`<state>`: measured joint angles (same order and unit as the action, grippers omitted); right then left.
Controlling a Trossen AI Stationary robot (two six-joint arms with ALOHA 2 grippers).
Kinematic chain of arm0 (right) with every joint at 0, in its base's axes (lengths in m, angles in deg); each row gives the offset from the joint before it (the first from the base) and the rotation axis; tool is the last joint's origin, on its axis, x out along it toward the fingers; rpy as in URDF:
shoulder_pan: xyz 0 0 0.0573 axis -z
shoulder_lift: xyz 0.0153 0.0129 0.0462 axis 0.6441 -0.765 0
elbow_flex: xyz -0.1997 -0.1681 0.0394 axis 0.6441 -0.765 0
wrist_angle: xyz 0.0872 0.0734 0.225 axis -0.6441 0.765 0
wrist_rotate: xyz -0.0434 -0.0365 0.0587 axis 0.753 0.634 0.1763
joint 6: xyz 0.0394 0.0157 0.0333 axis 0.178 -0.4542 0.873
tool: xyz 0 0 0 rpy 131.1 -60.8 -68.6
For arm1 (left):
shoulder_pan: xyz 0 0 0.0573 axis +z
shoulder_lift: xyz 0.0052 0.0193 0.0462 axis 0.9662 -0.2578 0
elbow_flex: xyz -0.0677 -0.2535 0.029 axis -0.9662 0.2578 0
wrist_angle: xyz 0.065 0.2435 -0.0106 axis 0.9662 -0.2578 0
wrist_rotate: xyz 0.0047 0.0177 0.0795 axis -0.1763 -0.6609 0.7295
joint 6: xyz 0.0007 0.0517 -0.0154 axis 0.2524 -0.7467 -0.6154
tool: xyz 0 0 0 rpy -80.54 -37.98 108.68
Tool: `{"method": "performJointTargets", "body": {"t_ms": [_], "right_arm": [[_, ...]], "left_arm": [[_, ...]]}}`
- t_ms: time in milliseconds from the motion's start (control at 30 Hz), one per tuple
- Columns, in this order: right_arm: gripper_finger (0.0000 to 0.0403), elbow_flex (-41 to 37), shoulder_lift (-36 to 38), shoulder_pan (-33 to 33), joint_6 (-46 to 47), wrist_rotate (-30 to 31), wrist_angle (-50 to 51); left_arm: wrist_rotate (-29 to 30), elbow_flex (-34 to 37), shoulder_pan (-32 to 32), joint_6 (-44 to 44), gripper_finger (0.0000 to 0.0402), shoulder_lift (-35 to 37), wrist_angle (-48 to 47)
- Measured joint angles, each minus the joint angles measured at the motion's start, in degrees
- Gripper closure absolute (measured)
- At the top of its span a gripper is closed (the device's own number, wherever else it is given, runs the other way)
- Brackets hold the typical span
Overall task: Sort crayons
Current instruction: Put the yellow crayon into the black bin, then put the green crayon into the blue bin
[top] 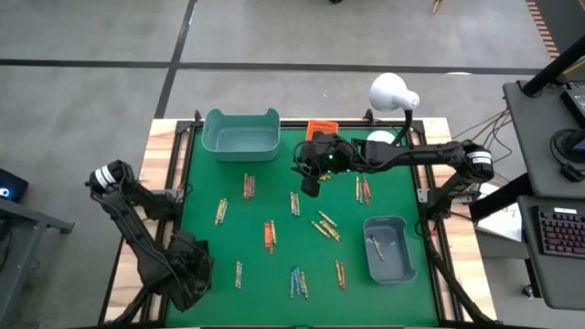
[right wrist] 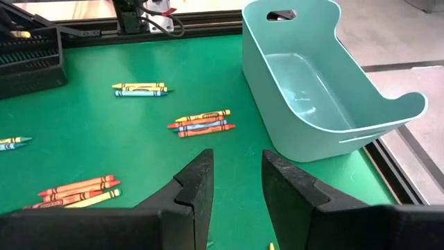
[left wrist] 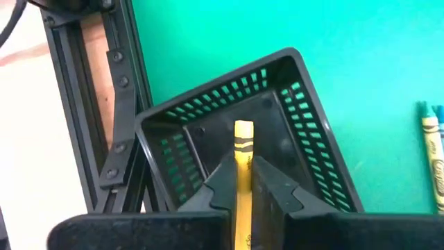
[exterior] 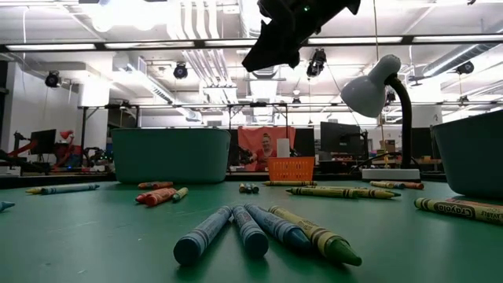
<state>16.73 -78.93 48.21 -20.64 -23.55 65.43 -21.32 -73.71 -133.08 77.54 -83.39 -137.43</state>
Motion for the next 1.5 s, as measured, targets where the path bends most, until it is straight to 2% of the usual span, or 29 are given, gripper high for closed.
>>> {"method": "performJointTargets", "body": {"t_ms": [267,500,633,733,867,1067,1267,1400,1500], "right_arm": [[0.0294,0.00,0.00,0.00,0.03,-0.02,0.07],[0.0294,0.00,0.00,0.00,1.49,-0.26,0.08],[0.0294,0.00,0.00,0.00,5.01,-5.06,0.15],[0.0294,0.07,0.00,-0.02,8.76,-10.62,0.17],[0.0294,0.11,0.02,-0.69,11.85,-17.05,0.91],[0.0294,0.29,0.04,-3.98,14.66,-18.01,8.58],[0.0294,0.38,0.07,-5.22,21.42,-16.65,21.79],[0.0294,0.37,0.07,-5.91,26.36,-12.30,32.30],[0.0294,0.37,0.07,-6.16,31.68,-9.63,39.47]], "left_arm": [[-0.02,0.70,0.00,-0.11,0.0344,-0.13,0.06],[0.00,-0.48,0.01,-0.11,0.0337,0.06,0.11],[3.01,-2.99,0.13,-0.40,0.0340,0.39,0.06],[8.90,-4.54,0.29,-3.17,0.0344,1.39,0.08],[18.43,-6.48,1.80,-11.14,0.0352,4.26,0.59],[29.47,-7.07,6.15,-33.41,0.0364,9.66,4.41],[30.93,-5.87,10.22,-56.12,0.0364,13.63,8.28],[30.93,-5.86,10.84,-66.08,0.0364,14.31,8.52],[30.35,-5.81,10.91,-70.05,0.0364,14.75,8.46]]}}
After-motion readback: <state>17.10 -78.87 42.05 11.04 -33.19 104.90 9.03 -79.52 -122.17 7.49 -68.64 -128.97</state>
